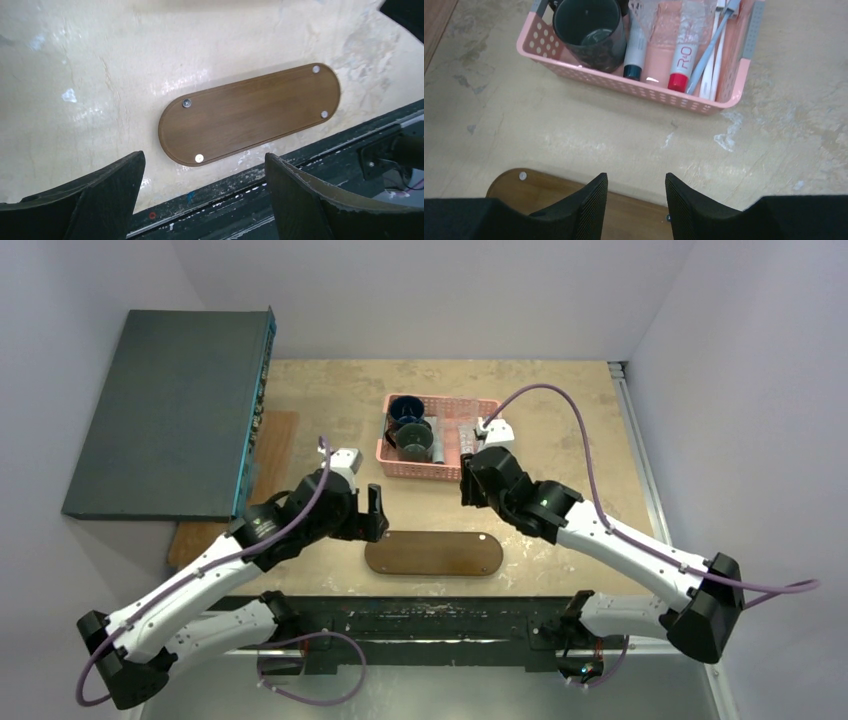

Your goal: Prepare toiletry sets of a toothbrush and toothpaste on the tray

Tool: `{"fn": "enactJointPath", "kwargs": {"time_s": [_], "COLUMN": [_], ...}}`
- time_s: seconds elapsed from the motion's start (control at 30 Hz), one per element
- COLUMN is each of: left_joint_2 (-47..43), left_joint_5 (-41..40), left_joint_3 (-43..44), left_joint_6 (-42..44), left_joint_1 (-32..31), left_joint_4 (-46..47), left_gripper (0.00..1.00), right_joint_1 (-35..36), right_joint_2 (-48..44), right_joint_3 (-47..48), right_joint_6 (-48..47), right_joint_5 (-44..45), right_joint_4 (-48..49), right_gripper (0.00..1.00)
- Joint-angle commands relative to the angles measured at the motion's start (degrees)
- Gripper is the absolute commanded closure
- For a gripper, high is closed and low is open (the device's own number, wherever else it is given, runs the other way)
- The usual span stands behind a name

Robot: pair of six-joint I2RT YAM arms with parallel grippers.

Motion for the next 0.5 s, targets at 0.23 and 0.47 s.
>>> {"fn": "enactJointPath", "kwargs": {"time_s": [0.23, 0.47], "left_joint_2": [-6.20, -9.83], "left_joint_5": [-4.30, -4.33], "left_joint_3": [16.42, 15.77], "left_joint_6": [11.91, 18.18], "left_joint_1": [0.18, 0.22], "left_joint_4": [-14.96, -15.20], "left_gripper": [0.09, 0.08], "right_joint_1": [-2.30, -2.27], "right_joint_2": [10.31, 17.15], "right_joint_3": [12.62, 17.43], "right_joint_6": [-5.73, -5.32], "right_joint_5": [-0.61, -2.79], "right_joint_4": [2.45, 5.73], "right_gripper": [0.51, 0.50]}}
